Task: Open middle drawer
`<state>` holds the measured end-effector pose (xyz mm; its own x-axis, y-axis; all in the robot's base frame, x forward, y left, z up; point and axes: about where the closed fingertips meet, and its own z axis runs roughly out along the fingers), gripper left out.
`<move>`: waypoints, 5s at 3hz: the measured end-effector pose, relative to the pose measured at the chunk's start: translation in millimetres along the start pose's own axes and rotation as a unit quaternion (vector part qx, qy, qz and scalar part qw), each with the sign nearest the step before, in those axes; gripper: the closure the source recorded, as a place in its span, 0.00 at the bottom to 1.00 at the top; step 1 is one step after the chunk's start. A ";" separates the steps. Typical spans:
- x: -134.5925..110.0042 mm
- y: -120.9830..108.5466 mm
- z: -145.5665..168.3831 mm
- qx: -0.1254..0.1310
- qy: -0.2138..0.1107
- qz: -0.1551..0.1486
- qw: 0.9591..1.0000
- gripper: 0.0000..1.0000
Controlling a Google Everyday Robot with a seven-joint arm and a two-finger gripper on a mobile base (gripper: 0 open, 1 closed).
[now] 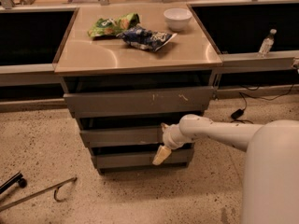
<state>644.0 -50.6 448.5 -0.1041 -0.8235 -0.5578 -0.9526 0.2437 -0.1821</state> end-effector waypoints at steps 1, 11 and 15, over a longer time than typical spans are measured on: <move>8.0 -19.3 13.9 0.023 0.006 -0.001 1.000 0.00; -25.9 62.4 34.3 -0.243 -0.015 0.032 0.969 0.00; -65.1 105.6 -44.5 -0.149 -0.057 0.082 0.984 0.00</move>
Offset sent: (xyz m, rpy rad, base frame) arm 0.0554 -0.0031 -0.0311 -0.0314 -0.0605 -0.0392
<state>537.5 6.0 501.6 -0.2466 -0.7181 -0.6508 -0.9690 0.1930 0.1542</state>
